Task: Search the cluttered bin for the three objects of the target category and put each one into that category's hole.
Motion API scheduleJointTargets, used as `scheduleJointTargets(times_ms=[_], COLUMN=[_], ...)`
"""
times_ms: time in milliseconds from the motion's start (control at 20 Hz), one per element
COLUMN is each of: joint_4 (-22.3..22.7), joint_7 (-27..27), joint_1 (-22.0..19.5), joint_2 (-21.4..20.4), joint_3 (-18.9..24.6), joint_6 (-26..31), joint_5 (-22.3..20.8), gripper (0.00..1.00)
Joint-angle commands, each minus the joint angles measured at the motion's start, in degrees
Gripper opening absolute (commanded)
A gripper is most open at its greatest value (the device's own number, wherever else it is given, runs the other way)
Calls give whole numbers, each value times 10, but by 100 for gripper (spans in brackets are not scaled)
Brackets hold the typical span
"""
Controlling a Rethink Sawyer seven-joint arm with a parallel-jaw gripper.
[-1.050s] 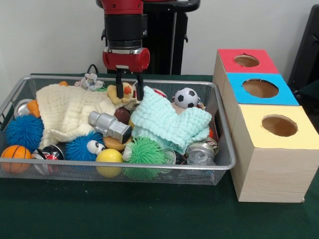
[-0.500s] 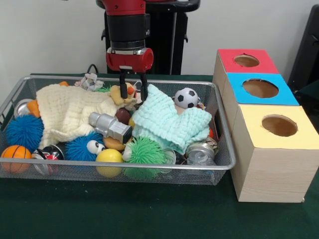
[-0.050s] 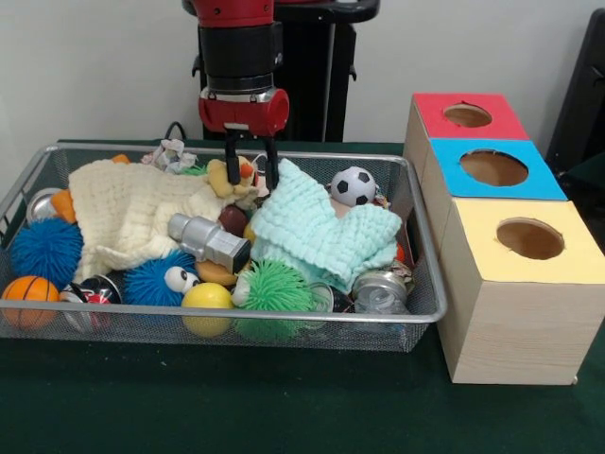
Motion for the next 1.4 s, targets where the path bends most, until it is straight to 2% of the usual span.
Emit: scheduleJointTargets(times_ms=[50, 650, 950, 1400], joint_4=[-20, -47, -52, -89], joint_7=[-144, -165, -158, -216], joint_1=[-41, -79, -87, -115], joint_2=[-7, -14, -2, -1], joint_3=[91, 150, 156, 195], joint_6=[118, 185, 183, 256], joint_5=[17, 21, -4, 15], gripper=[100, 100, 100, 100])
